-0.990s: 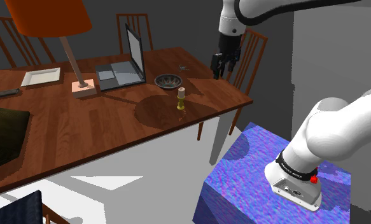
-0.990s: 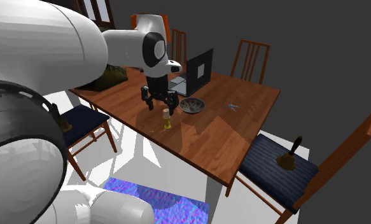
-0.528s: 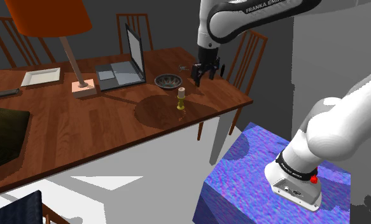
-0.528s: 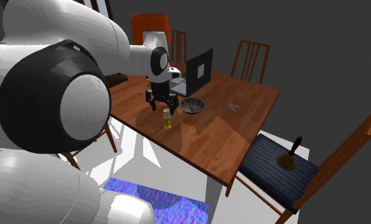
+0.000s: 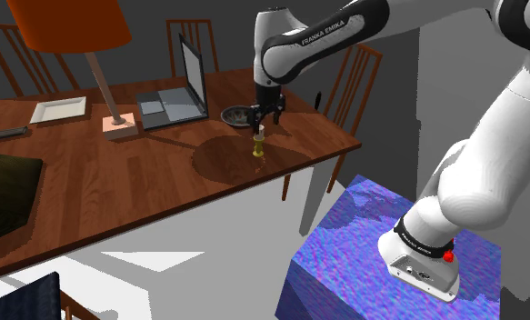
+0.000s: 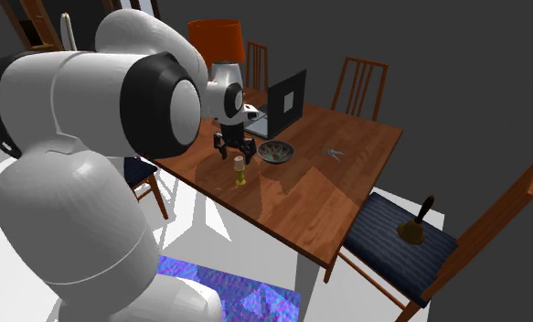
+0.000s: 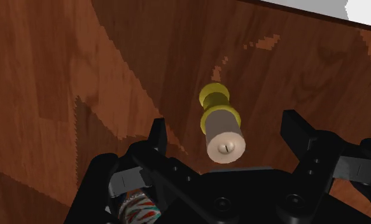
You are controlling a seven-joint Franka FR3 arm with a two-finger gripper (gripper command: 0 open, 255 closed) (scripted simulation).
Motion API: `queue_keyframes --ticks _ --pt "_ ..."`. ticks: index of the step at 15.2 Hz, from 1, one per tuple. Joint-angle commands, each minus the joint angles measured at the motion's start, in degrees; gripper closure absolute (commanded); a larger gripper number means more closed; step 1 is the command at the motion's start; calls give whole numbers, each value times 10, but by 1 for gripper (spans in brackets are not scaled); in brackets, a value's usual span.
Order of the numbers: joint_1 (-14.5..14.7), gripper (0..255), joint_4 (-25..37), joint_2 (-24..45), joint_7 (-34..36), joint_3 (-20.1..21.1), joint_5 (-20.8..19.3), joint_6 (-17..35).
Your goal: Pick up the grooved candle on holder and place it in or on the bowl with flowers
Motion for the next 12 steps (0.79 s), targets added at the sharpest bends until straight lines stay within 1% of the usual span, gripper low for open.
queue_keyframes --ticks 1,7,12 --pt "1 0 10 23 2 1 0 15" --pt "1 0 -11 46 2 1 -2 59" --pt "1 0 -13 49 3 1 -2 63"
